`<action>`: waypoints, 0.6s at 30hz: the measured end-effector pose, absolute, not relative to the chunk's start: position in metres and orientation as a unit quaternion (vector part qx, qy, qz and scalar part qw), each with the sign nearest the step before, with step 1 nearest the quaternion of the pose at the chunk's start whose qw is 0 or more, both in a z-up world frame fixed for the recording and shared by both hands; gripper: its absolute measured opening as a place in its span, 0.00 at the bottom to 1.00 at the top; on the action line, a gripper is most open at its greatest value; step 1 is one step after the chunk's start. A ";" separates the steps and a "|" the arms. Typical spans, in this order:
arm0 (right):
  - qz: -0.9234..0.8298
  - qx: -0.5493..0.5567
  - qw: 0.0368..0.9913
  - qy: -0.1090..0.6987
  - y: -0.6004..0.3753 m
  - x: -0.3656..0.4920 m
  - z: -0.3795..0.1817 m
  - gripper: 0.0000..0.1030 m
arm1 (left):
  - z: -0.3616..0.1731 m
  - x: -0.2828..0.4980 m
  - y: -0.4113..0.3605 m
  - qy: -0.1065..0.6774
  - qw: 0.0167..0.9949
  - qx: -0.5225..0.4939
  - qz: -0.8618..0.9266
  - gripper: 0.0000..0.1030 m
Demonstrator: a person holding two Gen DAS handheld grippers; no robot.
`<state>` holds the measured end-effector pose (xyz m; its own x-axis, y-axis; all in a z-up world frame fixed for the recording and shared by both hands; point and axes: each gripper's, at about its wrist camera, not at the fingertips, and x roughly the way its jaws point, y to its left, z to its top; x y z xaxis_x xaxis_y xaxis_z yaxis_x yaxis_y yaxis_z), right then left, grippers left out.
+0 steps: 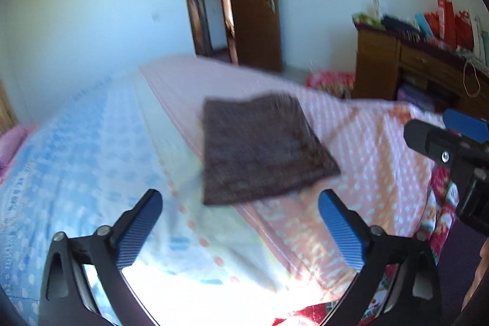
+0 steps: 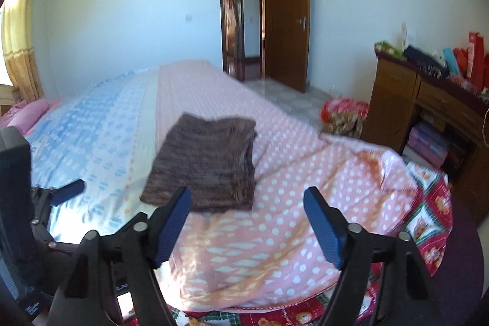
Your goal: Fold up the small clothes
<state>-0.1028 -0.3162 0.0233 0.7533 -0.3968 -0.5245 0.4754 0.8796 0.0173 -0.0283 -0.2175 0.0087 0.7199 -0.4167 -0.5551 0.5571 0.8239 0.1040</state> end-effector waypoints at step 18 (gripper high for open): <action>-0.255 0.045 0.960 0.105 -0.287 -0.150 0.077 0.84 | 0.069 -0.063 -0.193 0.135 0.954 0.093 -0.251 1.00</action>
<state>-0.1499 -0.2871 0.0772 0.8484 -0.4795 -0.2243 0.4984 0.8663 0.0330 -0.0630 -0.1927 0.0694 0.8379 -0.4534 -0.3039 0.5035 0.8570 0.1097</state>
